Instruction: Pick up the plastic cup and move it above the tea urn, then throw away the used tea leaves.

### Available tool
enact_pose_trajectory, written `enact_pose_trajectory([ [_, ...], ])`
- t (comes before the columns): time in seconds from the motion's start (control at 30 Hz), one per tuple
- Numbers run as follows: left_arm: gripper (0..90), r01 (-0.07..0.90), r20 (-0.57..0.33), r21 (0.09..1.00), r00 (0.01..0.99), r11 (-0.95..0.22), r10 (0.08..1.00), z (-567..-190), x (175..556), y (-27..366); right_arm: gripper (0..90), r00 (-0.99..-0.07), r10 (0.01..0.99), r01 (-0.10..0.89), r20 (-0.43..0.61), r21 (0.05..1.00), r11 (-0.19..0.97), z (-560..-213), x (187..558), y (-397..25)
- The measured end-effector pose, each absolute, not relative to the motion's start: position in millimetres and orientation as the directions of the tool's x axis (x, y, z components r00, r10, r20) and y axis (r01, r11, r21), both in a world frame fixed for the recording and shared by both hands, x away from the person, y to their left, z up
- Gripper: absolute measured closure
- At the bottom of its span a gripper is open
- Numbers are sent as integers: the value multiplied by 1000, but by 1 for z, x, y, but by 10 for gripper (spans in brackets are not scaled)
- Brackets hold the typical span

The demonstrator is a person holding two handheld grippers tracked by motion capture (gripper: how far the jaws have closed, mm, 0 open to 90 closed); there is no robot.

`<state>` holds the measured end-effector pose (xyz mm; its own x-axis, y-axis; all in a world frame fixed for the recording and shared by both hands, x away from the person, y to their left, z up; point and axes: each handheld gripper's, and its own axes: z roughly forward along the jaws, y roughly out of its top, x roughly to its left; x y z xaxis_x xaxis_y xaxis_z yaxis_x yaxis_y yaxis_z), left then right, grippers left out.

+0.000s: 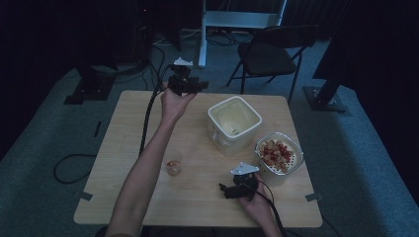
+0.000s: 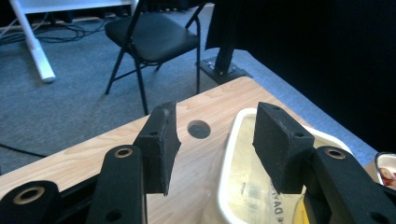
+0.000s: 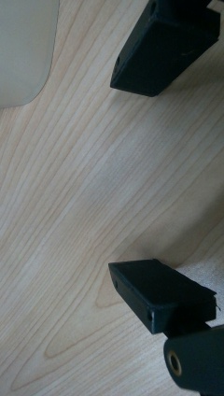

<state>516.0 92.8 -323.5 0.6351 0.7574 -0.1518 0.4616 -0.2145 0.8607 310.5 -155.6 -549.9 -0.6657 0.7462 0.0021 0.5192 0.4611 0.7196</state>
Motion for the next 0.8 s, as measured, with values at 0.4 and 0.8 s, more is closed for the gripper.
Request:
enact_pose_trajectory([
  [0.4,480,460,-150,859,644,-224,750,-322,510,120,107,-666,746,519,2,719,462,-550,310,-156],
  [0.8,415,424,-111,870,667,-253,737,-334,473,167,106,-656,755,525,1,719,455,-550,311,-153],
])
